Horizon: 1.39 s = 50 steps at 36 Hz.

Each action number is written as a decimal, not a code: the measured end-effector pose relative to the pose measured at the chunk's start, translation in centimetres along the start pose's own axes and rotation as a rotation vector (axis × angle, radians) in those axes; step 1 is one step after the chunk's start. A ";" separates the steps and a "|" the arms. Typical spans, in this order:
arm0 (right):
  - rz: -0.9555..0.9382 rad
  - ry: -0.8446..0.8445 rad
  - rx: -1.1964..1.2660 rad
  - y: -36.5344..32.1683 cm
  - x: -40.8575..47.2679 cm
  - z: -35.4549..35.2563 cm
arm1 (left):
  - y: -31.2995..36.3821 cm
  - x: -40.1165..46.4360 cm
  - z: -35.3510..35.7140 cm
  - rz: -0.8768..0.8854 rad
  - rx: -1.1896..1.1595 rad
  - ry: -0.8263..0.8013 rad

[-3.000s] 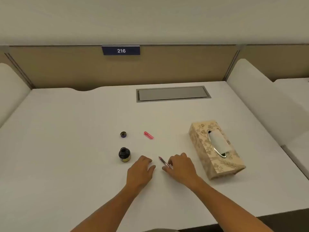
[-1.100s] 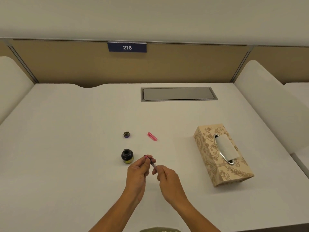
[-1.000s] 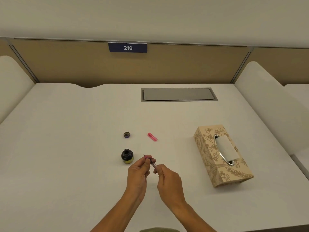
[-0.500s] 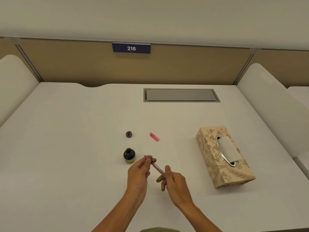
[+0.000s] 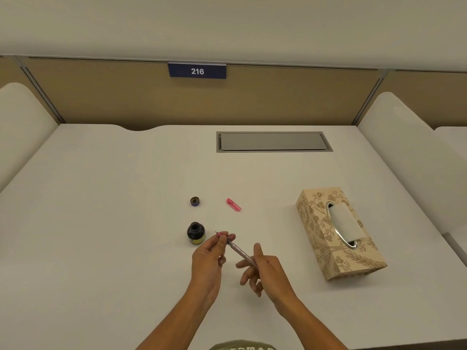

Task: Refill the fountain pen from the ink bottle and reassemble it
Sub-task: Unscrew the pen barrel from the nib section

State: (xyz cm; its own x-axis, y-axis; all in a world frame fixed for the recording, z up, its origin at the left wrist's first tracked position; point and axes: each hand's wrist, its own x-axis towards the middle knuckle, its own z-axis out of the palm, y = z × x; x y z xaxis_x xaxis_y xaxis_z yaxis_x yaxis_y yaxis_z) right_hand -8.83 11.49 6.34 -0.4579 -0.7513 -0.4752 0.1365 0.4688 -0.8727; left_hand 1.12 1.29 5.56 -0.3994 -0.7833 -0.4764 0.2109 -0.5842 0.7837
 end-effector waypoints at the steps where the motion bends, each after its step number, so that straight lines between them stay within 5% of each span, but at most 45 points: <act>1: 0.017 -0.004 -0.015 0.0 0.0 0.0 | 0.0 0.0 0.0 -0.002 -0.001 -0.001; 50: -0.016 -0.050 0.111 0.3 0.9 0.2 | -0.2 0.7 -0.8 -0.003 -0.040 -0.006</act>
State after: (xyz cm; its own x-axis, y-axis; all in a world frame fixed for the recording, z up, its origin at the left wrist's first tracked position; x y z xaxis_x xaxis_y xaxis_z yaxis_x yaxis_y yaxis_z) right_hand -9.09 10.82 5.65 -0.4172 -0.7817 -0.4636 0.2272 0.4042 -0.8860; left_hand 1.49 0.67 4.77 -0.4057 -0.7804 -0.4758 0.2452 -0.5944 0.7659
